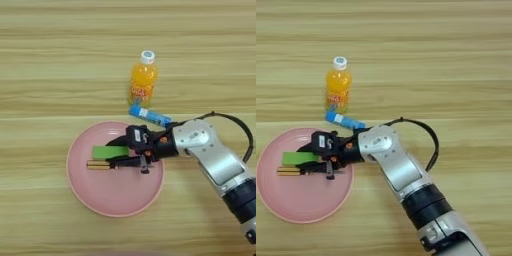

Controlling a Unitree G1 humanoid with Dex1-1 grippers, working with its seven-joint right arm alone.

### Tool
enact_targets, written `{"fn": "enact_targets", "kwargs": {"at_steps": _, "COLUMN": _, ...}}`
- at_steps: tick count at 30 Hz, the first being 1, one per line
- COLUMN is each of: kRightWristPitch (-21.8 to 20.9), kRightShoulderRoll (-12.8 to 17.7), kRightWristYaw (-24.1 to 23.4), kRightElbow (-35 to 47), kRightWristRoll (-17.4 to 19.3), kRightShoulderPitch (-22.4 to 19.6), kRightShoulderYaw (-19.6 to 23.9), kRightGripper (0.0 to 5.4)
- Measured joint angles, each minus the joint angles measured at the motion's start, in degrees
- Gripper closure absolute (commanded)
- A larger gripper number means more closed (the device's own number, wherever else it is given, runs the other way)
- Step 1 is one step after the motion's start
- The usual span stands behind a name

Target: Move the objects on the table

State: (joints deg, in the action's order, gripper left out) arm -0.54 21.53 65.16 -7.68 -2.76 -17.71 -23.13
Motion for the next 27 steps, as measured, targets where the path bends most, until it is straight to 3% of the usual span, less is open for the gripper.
{"fn": "enact_targets", "kwargs": {"at_steps": 11, "kRightWristPitch": -2.38, "kRightShoulderRoll": -1.50, "kRightWristYaw": -2.57, "kRightElbow": -6.52, "kRightWristRoll": -2.48, "kRightShoulderPitch": -1.80, "kRightShoulderYaw": -0.41, "kRightGripper": 4.01}}
{"fn": "enact_targets", "kwargs": {"at_steps": 12, "kRightWristPitch": -2.44, "kRightShoulderRoll": -1.64, "kRightWristYaw": -2.58, "kRightElbow": -6.86, "kRightWristRoll": -2.50, "kRightShoulderPitch": -2.02, "kRightShoulderYaw": -0.41, "kRightGripper": 3.65}}
{"fn": "enact_targets", "kwargs": {"at_steps": 22, "kRightWristPitch": -3.04, "kRightShoulderRoll": -1.84, "kRightWristYaw": -3.42, "kRightElbow": -8.42, "kRightWristRoll": -2.40, "kRightShoulderPitch": -2.66, "kRightShoulderYaw": 0.67, "kRightGripper": 2.65}}
{"fn": "enact_targets", "kwargs": {"at_steps": 27, "kRightWristPitch": -3.57, "kRightShoulderRoll": -1.15, "kRightWristYaw": -3.54, "kRightElbow": -7.83, "kRightWristRoll": -0.94, "kRightShoulderPitch": -2.73, "kRightShoulderYaw": 3.80, "kRightGripper": 1.86}}
